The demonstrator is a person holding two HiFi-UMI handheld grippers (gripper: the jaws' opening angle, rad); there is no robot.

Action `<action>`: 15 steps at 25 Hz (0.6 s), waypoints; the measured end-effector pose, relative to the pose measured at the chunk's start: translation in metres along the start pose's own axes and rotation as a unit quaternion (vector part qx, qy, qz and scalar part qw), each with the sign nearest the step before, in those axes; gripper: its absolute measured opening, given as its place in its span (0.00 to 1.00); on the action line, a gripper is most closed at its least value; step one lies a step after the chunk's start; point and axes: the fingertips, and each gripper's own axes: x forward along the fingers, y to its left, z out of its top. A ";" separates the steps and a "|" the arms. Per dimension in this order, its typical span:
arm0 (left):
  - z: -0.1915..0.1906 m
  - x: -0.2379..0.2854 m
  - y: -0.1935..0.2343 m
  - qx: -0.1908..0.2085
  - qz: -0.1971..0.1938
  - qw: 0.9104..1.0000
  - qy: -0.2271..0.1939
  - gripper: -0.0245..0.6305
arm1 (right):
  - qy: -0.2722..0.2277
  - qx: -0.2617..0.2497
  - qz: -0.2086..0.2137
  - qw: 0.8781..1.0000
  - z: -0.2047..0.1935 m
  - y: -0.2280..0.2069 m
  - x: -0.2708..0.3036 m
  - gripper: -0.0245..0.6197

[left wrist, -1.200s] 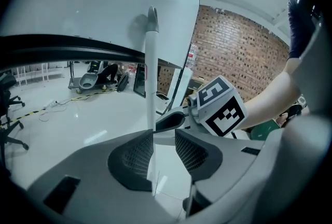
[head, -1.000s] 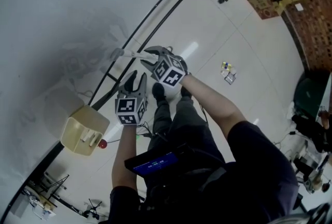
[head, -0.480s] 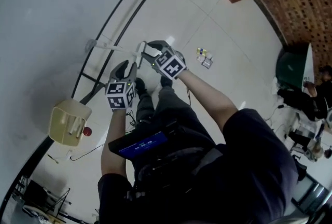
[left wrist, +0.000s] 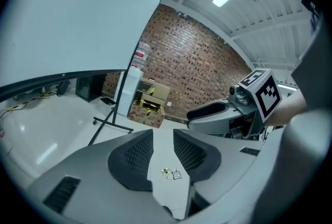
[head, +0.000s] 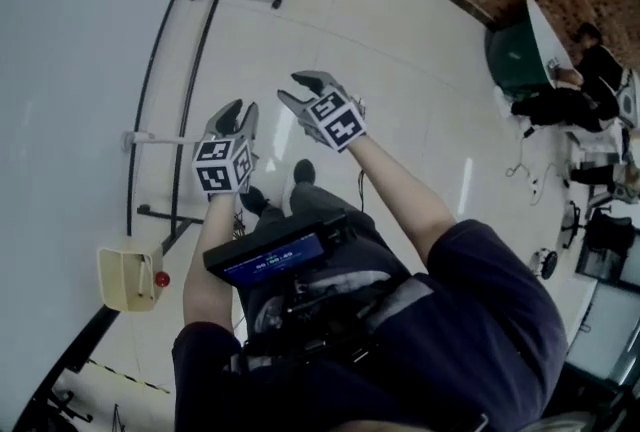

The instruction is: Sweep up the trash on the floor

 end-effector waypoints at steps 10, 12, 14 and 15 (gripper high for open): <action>0.056 0.042 -0.144 0.106 -0.070 0.992 -0.003 0.15 | -0.065 0.086 -0.073 0.991 -0.050 -0.078 -0.152 0.31; 0.061 0.051 -0.184 0.120 -0.078 0.990 -0.011 0.11 | -0.088 0.095 -0.074 0.989 -0.062 -0.092 -0.192 0.31; 0.048 0.048 -0.230 0.141 -0.075 0.987 -0.015 0.04 | -0.093 0.088 -0.061 0.990 -0.086 -0.090 -0.234 0.31; 0.037 0.046 -0.255 0.161 -0.075 0.984 -0.014 0.04 | -0.090 0.083 -0.061 0.991 -0.101 -0.088 -0.255 0.31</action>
